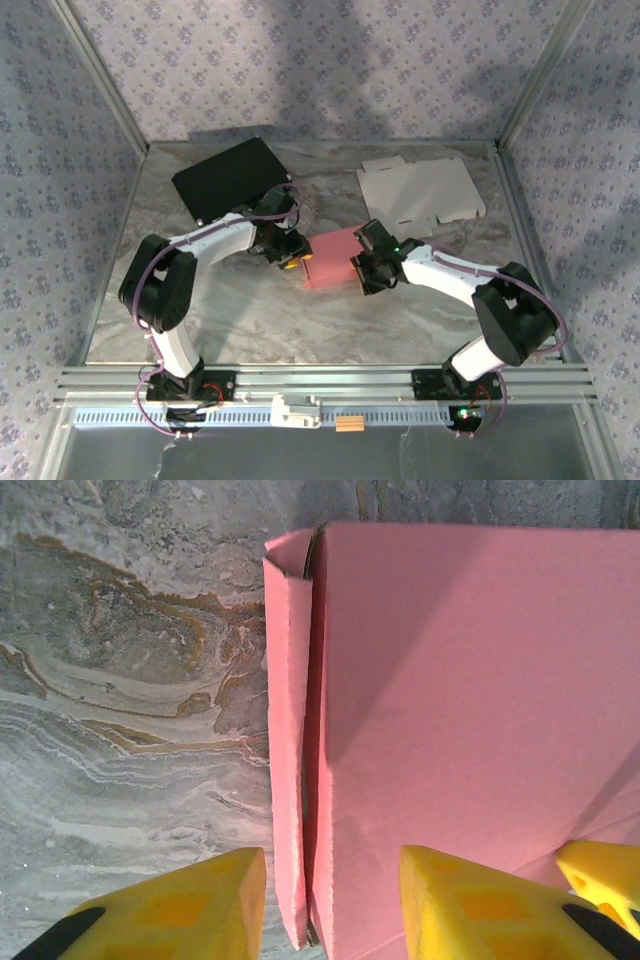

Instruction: Fold the paper box

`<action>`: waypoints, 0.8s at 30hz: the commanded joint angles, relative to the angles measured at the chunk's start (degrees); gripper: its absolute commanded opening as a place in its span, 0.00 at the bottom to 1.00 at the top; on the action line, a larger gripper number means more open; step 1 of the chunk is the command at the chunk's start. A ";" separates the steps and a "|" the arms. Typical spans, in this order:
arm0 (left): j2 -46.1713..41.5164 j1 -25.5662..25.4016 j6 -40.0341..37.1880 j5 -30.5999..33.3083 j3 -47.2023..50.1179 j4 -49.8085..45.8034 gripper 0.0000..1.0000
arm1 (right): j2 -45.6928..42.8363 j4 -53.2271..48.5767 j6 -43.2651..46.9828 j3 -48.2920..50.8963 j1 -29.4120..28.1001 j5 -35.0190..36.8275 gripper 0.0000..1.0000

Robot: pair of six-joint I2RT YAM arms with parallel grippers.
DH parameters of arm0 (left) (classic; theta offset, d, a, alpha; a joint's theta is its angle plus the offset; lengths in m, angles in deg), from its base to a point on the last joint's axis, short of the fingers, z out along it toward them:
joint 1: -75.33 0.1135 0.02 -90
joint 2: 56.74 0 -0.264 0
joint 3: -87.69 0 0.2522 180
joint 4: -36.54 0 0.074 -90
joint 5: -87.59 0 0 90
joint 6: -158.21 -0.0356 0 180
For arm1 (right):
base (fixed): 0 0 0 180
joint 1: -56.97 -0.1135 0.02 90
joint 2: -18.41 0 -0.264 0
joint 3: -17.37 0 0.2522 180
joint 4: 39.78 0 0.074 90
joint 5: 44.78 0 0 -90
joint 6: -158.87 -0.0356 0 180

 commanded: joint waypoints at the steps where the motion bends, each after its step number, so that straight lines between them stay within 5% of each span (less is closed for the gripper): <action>1: 0.87 -0.29 -2.01 -0.68 0.91 -0.19 0.40 | -3.27 -9.44 5.19 -2.70 1.70 -0.11 0.55; 9: 0.74 -0.27 -3.72 0.85 0.68 -0.82 0.39 | -8.94 -25.39 21.46 -10.01 5.52 2.89 0.59; 13: -0.06 -0.17 -4.43 1.33 1.08 -0.75 0.39 | -12.64 -24.63 30.81 -9.99 8.82 5.03 0.59; 19: -1.71 0.22 -4.80 1.78 3.25 0.64 0.38 | -12.02 -24.88 54.10 -13.31 14.26 5.36 0.57; 24: -1.75 0.72 -4.64 1.12 3.84 2.09 0.38 | -5.46 -25.08 74.34 -17.68 19.57 -0.96 0.54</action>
